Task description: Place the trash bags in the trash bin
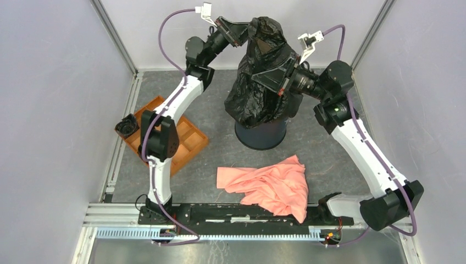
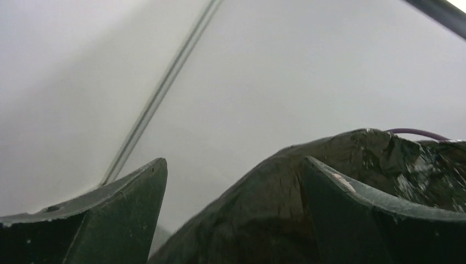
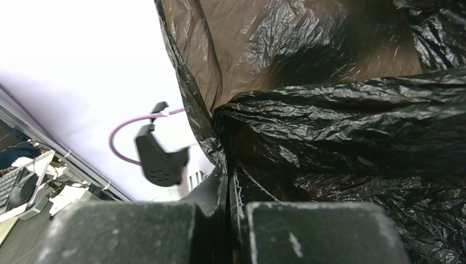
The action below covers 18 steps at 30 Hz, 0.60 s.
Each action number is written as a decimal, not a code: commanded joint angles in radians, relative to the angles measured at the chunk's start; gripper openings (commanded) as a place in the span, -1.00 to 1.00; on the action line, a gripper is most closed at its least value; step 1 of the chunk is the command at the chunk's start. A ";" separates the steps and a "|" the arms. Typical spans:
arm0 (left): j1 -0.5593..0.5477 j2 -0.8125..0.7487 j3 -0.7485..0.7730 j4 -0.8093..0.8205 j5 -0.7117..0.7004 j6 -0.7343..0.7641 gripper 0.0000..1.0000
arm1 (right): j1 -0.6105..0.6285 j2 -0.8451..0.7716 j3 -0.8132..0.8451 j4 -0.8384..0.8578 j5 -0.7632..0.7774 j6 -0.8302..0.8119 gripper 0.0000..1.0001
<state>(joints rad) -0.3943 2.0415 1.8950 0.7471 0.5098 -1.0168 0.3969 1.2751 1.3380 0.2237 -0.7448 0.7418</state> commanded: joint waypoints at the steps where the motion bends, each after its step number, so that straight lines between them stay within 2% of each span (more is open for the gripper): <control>1: -0.037 0.186 0.280 0.159 0.085 -0.150 0.84 | -0.001 0.003 0.010 0.106 -0.033 0.057 -0.98; 3: -0.070 0.253 0.374 0.151 0.153 -0.164 0.60 | -0.001 0.003 0.010 0.105 -0.033 0.053 -0.98; 5: -0.089 0.244 0.337 0.137 0.182 -0.140 0.42 | -0.002 0.008 0.012 0.101 -0.036 0.053 -0.99; 8: -0.100 0.119 0.141 0.115 0.185 -0.030 0.12 | -0.001 0.012 0.015 0.101 -0.042 0.056 -0.99; 12: -0.103 -0.085 -0.174 -0.004 0.159 0.189 -0.11 | -0.002 0.016 0.045 0.051 -0.038 0.002 -0.99; 14: -0.117 -0.195 -0.314 -0.087 0.089 0.297 -0.21 | -0.003 0.018 0.071 -0.040 0.012 -0.055 -0.99; 18: -0.201 -0.409 -0.529 -0.271 -0.118 0.573 -0.22 | -0.001 0.009 0.088 -0.212 0.169 -0.142 -0.99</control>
<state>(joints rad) -0.5251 1.8717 1.4788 0.6174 0.5751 -0.7925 0.3973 1.2961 1.3743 0.1555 -0.7090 0.7013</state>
